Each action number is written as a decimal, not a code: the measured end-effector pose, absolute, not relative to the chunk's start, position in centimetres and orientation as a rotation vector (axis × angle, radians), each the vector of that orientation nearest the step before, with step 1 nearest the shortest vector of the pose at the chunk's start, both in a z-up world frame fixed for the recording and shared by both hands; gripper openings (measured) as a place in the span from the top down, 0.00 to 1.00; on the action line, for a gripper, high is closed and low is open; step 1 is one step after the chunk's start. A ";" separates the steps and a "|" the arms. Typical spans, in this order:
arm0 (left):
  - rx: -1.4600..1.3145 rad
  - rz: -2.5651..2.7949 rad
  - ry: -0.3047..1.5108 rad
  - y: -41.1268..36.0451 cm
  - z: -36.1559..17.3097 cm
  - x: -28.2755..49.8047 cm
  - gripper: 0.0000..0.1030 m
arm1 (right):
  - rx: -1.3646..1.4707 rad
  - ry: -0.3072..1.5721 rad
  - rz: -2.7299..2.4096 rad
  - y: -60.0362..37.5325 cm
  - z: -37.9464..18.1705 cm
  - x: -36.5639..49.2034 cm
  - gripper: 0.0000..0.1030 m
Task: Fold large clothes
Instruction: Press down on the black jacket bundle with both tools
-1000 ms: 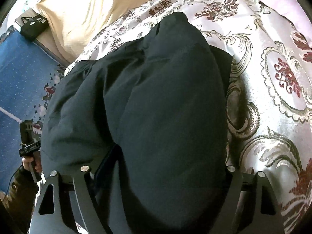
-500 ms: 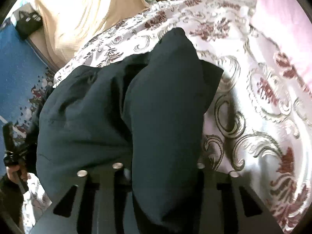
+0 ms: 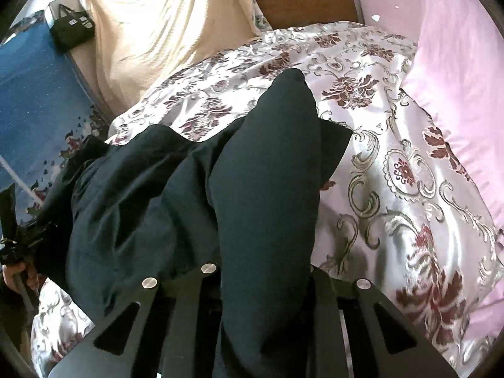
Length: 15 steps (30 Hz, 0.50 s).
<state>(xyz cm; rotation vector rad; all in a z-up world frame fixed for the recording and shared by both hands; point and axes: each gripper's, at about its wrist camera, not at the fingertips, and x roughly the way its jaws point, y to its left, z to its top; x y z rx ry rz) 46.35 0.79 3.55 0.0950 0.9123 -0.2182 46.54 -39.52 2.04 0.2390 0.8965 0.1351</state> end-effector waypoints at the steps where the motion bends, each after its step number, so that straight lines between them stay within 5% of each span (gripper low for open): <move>1: 0.093 -0.219 0.914 1.0 3.8 45.6 0.83 | 0.237 0.894 0.137 -39.3 2.1 45.9 0.84; 15: 0.083 -0.227 0.963 2.3 4.3 38.3 0.83 | 0.227 0.905 0.152 -37.9 3.3 37.7 0.84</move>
